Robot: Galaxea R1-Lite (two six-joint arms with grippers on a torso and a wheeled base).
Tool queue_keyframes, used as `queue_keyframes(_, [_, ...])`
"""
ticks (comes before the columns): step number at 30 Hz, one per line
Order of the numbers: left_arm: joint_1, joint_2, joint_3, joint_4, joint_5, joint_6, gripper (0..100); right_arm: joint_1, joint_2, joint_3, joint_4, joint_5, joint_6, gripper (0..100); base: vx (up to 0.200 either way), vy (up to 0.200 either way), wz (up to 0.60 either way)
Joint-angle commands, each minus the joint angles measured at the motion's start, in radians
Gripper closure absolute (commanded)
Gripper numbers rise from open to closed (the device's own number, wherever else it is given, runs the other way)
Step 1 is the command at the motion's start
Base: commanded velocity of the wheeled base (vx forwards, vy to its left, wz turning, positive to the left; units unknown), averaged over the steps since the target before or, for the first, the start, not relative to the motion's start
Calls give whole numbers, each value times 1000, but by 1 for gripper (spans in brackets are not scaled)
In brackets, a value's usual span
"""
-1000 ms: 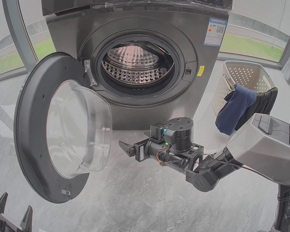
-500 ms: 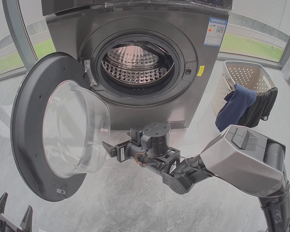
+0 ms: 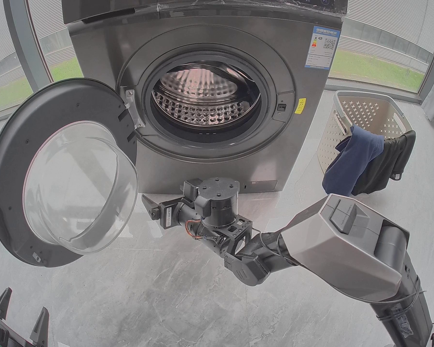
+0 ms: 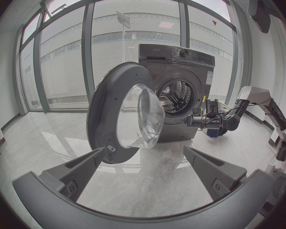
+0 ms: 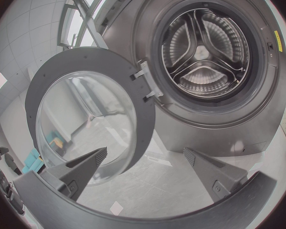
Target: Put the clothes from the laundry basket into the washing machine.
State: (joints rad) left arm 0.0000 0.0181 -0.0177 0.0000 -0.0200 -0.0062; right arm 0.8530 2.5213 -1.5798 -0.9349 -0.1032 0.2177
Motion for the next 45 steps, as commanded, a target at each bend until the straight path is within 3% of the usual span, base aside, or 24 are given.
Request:
queue_keyframes(1, [0, -18, 18, 0, 0, 0, 0, -2, 22, -25, -1, -12, 0, 0, 0, 0, 0])
queue_keyframes(8, [0, -18, 16, 0, 0, -1, 0, 9, 48, -63, 7, -26, 0, 0, 0, 0, 0])
queue_keyframes(12, [0, -18, 16, 0, 0, -1, 0, -14, -15, 14, 1, -26, -8, 0, 0, 0, 0])
queue_keyframes(15, [0, -18, 16, 0, 0, -1, 0, -80, -136, 141, -13, -21, -26, 0, 0, 0, 0])
queue_keyframes(19, [0, -18, 18, 0, 0, -1, 0, -187, -354, 419, -111, 5, -75, 0, 0, 0, 0])
queue_keyframes(22, [0, -18, 18, 0, 0, 0, 0, -273, -530, 641, -145, 46, -87, 0, 0, 0, 0])
queue_keyframes(23, [0, -18, 18, 0, 0, 0, 0, -276, -539, 653, -147, 46, -89, 0, 0, 0, 0])
queue_keyframes(25, [0, -18, 18, 0, 0, 0, 0, -336, -711, 854, -153, 66, -96, 0, 0, 0, 0])
queue_keyframes(29, [0, -18, 16, 0, 0, 0, 0, -393, -914, 1057, -154, 69, -95, 0, 0, 0, 0])
queue_keyframes(32, [0, -18, 18, 0, 2, 0, 0, -445, -1078, 1181, -154, 65, -98, 0, 0, 0, 0])
queue_keyframes(35, [0, -18, 16, 0, 2, 0, 0, -479, -1167, 1239, -154, 65, -110, 0, 0, 0, 0])
queue_keyframes(42, [0, -18, 16, 0, 3, 3, 0, -637, -1581, 1534, -116, 73, -144, 0, 0, 0, 0])
queue_keyframes(43, [0, -18, 18, 0, 3, 3, 0, -650, -1628, 1580, -105, 74, -146, 0, 0, 0, 0])
queue_keyframes(45, [0, -18, 18, 0, 2, 3, 0, -674, -1733, 1580, 15, 77, -133, 0, 0, 0, 0])
